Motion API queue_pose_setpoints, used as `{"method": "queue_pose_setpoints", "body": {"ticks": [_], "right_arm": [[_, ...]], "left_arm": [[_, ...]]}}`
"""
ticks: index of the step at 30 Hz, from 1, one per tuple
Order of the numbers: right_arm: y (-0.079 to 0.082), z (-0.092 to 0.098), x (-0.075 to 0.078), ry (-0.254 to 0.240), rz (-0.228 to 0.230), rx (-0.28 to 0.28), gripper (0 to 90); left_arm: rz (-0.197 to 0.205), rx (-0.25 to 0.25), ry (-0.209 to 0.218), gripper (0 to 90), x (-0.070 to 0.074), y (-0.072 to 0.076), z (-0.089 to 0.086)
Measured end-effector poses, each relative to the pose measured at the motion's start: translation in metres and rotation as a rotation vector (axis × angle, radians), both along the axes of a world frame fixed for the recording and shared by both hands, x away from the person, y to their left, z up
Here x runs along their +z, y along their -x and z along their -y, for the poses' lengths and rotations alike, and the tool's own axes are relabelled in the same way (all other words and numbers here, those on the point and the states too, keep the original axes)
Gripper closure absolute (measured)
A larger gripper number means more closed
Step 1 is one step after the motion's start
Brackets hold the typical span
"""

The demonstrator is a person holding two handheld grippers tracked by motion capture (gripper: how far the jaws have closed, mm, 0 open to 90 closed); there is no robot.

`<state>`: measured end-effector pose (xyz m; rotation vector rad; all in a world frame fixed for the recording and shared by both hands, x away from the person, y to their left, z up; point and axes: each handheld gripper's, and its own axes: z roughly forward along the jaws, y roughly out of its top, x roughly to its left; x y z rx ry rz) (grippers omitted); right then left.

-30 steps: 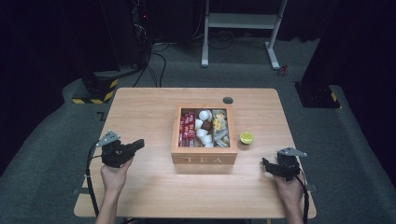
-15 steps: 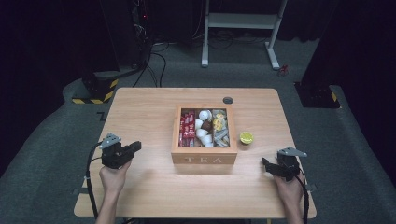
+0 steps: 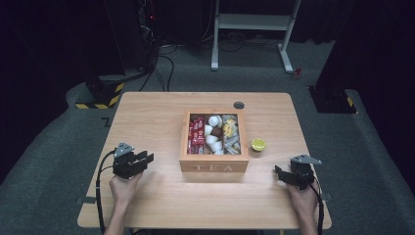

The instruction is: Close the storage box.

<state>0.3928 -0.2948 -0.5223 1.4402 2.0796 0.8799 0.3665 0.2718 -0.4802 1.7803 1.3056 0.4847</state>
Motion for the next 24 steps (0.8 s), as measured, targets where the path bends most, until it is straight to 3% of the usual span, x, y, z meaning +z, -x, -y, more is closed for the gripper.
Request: {"method": "queue_pose_setpoints", "body": {"ticks": [14, 24], "right_arm": [[0.000, 0.000, 0.000, 0.000, 0.000, 0.000, 30.0], [0.000, 0.000, 0.000, 0.000, 0.000, 0.000, 30.0]], "left_arm": [[-0.053, -0.022, -0.078, 48.4, -0.020, -0.008, 0.018], [-0.069, 0.017, -0.100, 42.8, -0.031, -0.011, 0.018]]}}
